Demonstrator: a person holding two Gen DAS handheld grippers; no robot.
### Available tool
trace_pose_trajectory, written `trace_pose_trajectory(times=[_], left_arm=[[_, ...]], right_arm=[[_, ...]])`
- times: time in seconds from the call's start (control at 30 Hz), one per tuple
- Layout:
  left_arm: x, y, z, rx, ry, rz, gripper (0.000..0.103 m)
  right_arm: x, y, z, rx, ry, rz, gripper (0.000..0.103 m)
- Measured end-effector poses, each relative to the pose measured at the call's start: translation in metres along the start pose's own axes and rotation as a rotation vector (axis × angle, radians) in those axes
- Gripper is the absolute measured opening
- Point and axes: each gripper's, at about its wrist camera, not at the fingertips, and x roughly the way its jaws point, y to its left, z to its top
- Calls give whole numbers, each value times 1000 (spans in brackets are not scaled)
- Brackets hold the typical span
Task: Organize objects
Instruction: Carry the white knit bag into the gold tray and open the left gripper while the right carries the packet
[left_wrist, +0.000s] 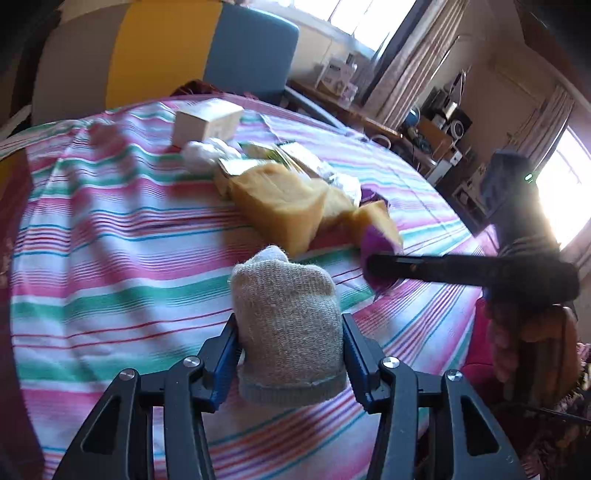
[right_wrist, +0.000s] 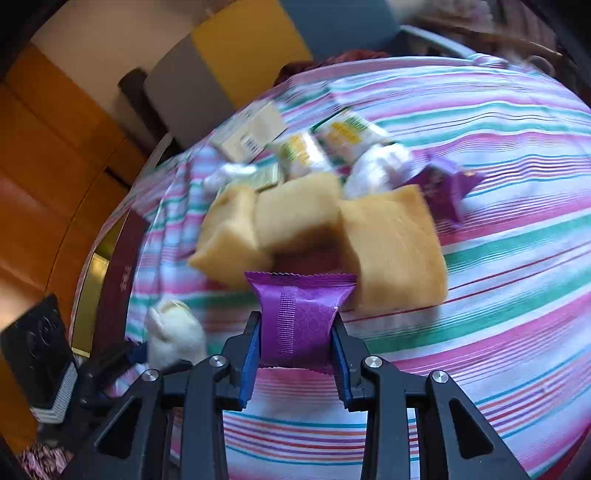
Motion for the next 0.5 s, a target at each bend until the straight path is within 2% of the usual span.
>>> trace_pose_trajectory(times=[0.2,0.5], left_arm=[[-37,13,-4,-1,-60,13,52],[-92,45,-10,-65,-144,34,52]], right_arm=[[1,17,-3,-91,0,-5,35],[0,32,-5,-179,-17,0,35]])
